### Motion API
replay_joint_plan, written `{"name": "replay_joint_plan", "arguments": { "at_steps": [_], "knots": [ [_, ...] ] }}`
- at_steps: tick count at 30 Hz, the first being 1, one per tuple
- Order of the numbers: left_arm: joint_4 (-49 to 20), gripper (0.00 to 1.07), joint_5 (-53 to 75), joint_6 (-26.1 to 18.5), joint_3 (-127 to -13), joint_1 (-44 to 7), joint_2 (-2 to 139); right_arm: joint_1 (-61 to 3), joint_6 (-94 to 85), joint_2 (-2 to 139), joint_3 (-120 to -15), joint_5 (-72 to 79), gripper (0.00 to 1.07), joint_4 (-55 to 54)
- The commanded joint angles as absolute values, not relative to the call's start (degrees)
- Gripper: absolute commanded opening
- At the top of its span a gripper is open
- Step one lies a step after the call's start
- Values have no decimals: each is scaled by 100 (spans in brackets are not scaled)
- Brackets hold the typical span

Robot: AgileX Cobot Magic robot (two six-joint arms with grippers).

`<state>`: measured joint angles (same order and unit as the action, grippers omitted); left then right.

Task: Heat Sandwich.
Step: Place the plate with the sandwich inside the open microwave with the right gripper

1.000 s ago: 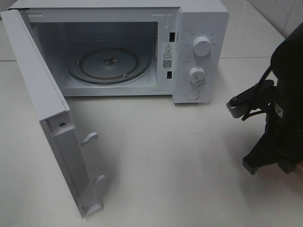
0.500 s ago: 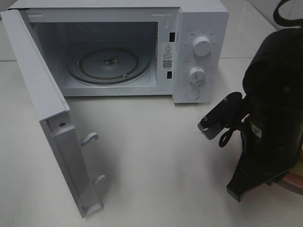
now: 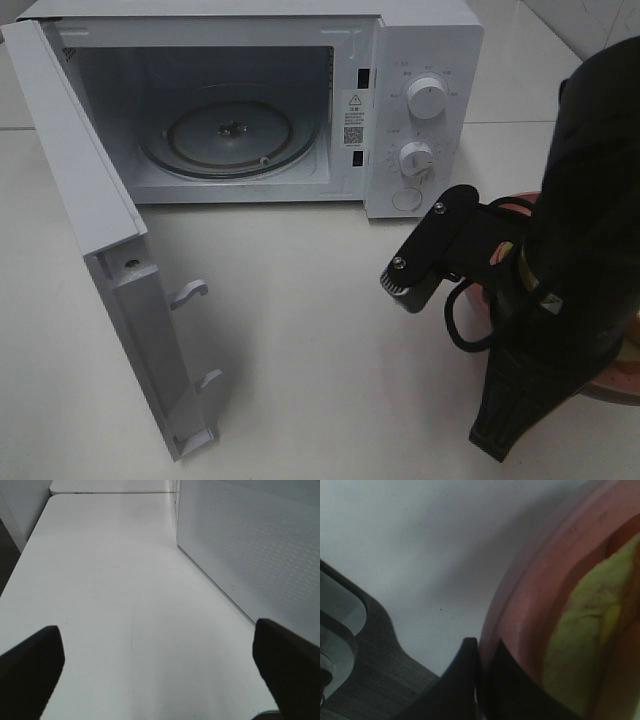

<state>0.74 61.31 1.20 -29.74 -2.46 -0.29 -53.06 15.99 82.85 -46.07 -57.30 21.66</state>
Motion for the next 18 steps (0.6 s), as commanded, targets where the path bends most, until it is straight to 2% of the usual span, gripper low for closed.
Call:
{"name": "replay_joint_plan", "arguments": {
  "at_steps": [1, 18],
  "knots": [
    [86, 98, 6131, 109, -2962, -241, -160, -5455, 1301, 8159, -4584, -5838, 0, 2378],
    [86, 98, 6131, 109, -2962, -241, -160, -5609, -625, 8062, -4584, -5495, 0, 2441]
  ]
}}
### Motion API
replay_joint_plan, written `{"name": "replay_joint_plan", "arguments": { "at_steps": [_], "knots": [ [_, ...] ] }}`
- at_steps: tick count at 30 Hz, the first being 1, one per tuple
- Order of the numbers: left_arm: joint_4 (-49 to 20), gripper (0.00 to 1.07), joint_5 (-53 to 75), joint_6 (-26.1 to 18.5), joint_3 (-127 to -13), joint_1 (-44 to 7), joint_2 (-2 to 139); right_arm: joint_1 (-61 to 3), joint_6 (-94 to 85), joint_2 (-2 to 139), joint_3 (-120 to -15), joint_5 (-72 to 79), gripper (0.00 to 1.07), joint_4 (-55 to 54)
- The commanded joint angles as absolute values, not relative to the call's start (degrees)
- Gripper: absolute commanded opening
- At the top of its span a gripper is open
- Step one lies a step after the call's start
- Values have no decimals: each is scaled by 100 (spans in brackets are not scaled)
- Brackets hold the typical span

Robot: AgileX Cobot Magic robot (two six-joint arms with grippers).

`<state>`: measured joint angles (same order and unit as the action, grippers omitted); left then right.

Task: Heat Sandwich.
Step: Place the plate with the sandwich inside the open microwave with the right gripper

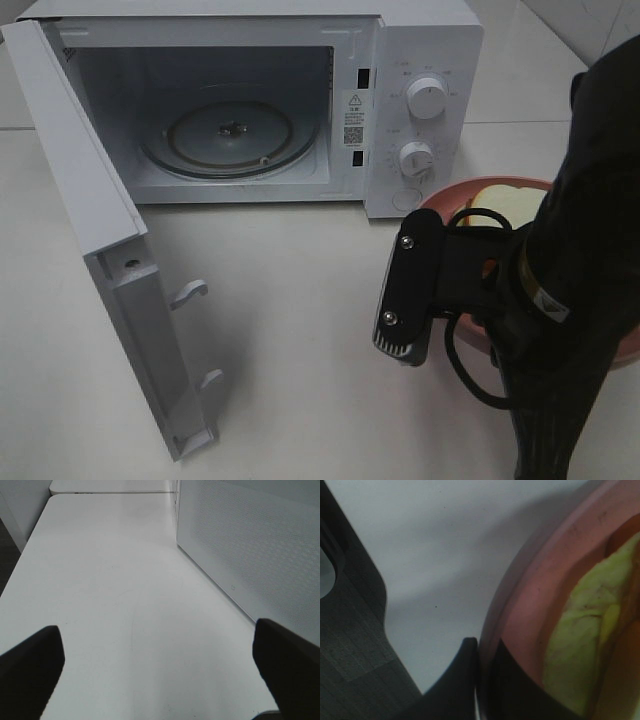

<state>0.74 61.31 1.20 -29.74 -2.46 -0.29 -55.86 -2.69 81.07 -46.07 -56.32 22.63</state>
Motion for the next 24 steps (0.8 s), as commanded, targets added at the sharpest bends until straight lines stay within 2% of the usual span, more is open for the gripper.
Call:
{"name": "replay_joint_plan", "arguments": {
  "at_steps": [1, 13, 24],
  "knots": [
    [86, 98, 6131, 109, -2962, -241, -160, -5609, -865, 8062, -4584, -5357, 0, 2441],
    [86, 98, 6131, 109, -2962, -241, -160, -5609, -2269, 8062, -4584, -4801, 1, 2441],
    [86, 98, 6131, 109, -2962, -241, -160, -5609, -4274, 8062, -4584, -4572, 2, 2510]
  ]
}}
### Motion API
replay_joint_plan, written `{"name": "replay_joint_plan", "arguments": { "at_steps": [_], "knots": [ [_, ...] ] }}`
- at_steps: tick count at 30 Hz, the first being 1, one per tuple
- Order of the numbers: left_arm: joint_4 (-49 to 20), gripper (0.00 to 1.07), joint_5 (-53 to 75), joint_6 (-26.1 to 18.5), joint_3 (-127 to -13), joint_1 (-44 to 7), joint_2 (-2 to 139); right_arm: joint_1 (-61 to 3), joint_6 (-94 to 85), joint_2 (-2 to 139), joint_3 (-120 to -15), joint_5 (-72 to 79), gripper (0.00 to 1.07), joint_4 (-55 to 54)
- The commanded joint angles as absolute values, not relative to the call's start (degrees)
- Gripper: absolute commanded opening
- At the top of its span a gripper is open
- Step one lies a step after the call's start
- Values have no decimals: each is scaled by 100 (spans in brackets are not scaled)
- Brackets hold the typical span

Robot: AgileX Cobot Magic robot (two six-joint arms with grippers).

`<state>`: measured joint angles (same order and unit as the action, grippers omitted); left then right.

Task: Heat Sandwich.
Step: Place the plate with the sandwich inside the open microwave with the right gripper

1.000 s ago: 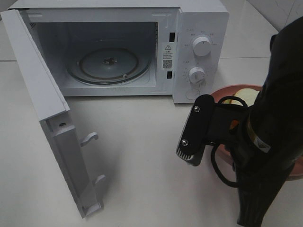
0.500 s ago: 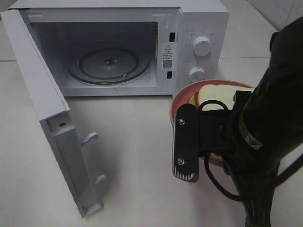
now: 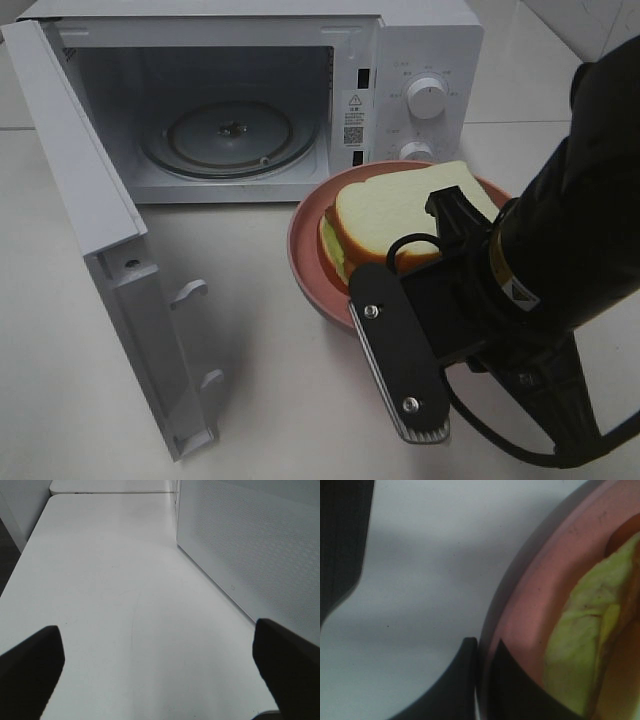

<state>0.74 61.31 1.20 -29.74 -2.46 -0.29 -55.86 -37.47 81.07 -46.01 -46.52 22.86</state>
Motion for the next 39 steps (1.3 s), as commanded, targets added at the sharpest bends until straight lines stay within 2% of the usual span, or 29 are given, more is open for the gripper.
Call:
{"name": "replay_joint_plan", "arguments": {
  "at_steps": [1, 11, 18, 26, 31, 39],
  "knots": [
    [86, 98, 6131, 109, -2962, -241, -160, -5609, -4435, 8062, -4584, -4481, 2, 2573],
    [86, 98, 6131, 109, -2962, -241, -160, -5558, -4710, 8062, -4584, -3999, 2, 2200],
    [86, 98, 6131, 109, -2962, -241, -160, -4864, -6033, 8062, -4584, -3839, 0, 1644],
    [86, 98, 6131, 109, -2962, -241, -160, -4486, -7087, 8062, -4584, -3358, 0, 1581],
    [86, 98, 6131, 109, -2962, -241, -160, -3959, -8262, 8062, -4584, -3249, 0, 917],
    [86, 98, 6131, 109, -2962, -241, -160, -3730, -9248, 8113, -4584, -2997, 0, 762]
  ]
}}
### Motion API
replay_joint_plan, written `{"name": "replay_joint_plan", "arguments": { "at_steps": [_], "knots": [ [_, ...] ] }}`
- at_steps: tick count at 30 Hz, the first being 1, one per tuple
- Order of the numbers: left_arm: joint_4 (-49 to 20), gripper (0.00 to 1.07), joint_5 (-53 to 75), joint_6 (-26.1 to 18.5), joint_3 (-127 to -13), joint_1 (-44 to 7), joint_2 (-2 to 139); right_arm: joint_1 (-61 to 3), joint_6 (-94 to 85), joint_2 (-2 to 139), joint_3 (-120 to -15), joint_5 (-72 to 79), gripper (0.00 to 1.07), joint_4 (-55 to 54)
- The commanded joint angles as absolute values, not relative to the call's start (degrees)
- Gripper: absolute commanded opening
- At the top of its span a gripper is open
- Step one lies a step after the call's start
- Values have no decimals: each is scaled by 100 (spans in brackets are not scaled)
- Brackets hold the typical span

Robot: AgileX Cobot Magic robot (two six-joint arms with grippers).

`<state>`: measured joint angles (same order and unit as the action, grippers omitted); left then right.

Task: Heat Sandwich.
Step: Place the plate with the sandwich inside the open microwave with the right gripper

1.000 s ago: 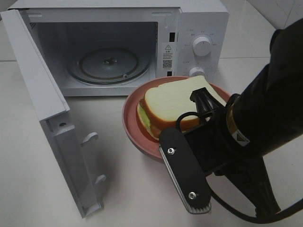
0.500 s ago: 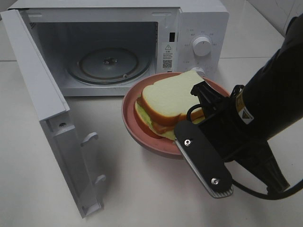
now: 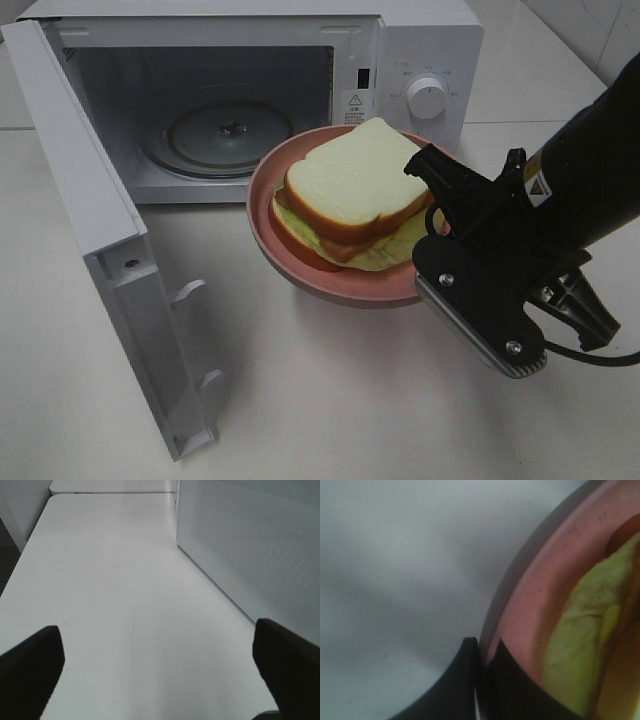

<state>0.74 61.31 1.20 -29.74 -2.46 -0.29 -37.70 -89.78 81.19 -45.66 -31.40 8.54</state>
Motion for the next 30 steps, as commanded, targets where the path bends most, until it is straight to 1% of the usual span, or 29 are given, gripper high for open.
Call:
{"name": "replay_joint_plan", "arguments": {
  "at_steps": [1, 12, 21, 30],
  "knots": [
    [86, 98, 6131, 109, -2962, -241, -160, -3730, -9379, 8199, -4584, -3008, 0, 670],
    [86, 98, 6131, 109, -2962, -241, -160, -3747, -9517, 8589, -4647, -2716, 0, 573],
    [86, 98, 6131, 109, -2962, -241, -160, -3747, -9505, 9190, -5277, -2722, 0, 298],
    [86, 98, 6131, 109, -2962, -241, -160, -3747, -9311, 9775, -5930, -2853, 0, 298]
  ]
}}
